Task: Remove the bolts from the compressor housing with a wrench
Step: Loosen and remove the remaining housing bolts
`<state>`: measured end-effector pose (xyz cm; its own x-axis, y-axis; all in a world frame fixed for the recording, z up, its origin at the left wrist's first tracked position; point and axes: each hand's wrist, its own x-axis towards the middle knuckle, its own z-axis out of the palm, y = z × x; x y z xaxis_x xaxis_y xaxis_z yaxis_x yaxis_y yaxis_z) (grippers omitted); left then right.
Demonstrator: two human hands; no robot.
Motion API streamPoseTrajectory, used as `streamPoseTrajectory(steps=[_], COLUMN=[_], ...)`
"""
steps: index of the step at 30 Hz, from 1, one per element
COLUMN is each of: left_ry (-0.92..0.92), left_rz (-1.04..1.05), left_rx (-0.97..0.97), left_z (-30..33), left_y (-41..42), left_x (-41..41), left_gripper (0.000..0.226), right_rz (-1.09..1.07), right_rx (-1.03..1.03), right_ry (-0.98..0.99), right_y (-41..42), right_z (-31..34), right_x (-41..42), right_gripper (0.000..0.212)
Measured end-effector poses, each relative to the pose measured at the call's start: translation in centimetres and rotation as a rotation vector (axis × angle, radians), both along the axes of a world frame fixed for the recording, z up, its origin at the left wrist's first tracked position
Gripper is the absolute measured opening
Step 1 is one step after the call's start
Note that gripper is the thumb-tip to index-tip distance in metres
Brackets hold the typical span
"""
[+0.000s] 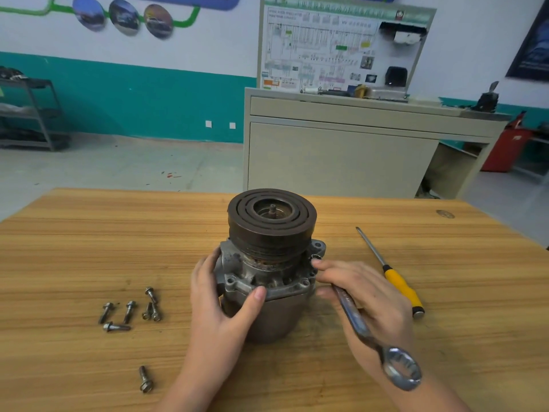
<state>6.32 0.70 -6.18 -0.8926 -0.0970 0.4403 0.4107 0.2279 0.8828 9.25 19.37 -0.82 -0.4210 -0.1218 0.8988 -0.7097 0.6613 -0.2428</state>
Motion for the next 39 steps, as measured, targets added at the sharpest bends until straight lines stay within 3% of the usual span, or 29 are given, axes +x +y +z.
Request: streamPoseTrajectory(steps=[4, 8, 14, 16, 18, 20, 22, 24, 26, 29, 31, 34, 38, 39], left_ry=[-0.002, 0.0, 0.009, -0.004, -0.01, -0.016, -0.02, -0.023, -0.018, -0.007, -0.005, -0.002, -0.007, -0.007], left_rz=[0.001, 0.008, 0.009, 0.002, -0.002, 0.001, 0.001, -0.002, -0.005, -0.002, 0.001, 0.006, 0.002, 0.002], left_rx=[-0.007, 0.001, 0.02, 0.016, 0.014, 0.011, 0.009, 0.006, 0.008, 0.012, 0.008, -0.001, 0.024, 0.025], left_z=[0.0, -0.2, 0.0, 0.1, 0.2, 0.3, 0.4, 0.4, 0.3, 0.2, 0.1, 0.0, 0.0, 0.0], left_y=[0.1, 0.0, 0.0, 0.0, 0.1, 0.1, 0.2, 0.1, 0.1, 0.1, 0.1, 0.2, 0.3, 0.3], left_x=[-0.1, -0.2, -0.1, 0.0, 0.0, 0.1, 0.1, 0.0, 0.0, -0.1, -0.2, -0.2, -0.3, -0.3], left_gripper=[0.073, 0.077, 0.072, 0.072, 0.072, 0.072, 0.072, 0.073, 0.074, 0.073, 0.074, 0.075, 0.076, 0.076], right_rz=[-0.131, -0.198, 0.152, 0.211, 0.295, 0.348, 0.437, 0.566, 0.559, 0.173, 0.052, 0.027, 0.011, 0.014], right_rx=[-0.045, -0.149, -1.089, -1.409, -1.604, -1.544, -1.447, -1.4, -1.236, -0.721, -0.507, -0.515, -0.554, -0.552], right_ry=[0.077, 0.127, 0.028, -0.154, -0.498, -0.863, -1.016, -0.968, -0.902, -0.901, -0.861, -0.803, -0.732, -0.729], right_y=[-1.7, -3.5, -4.2, -2.9, -1.2, 0.2, 1.2, 2.4, 3.5, 3.4, 2.2, 1.2, 0.8, 0.8], right_z=[-0.9, -1.6, -1.1, -0.1, 1.0, 2.0, 3.0, 3.7, 3.8, 2.0, 0.8, -0.4, -0.7, -0.7], right_x=[-0.6, -1.7, -2.8, -4.2, -6.2, -8.0, -8.6, -8.2, -6.8, -4.5, -3.7, -3.4, -3.4, -3.4], right_gripper=[0.021, 0.035, 0.035, 0.037, 0.03, 0.028, 0.026, 0.023, 0.018, 0.033, 0.029, 0.036, 0.011, 0.012])
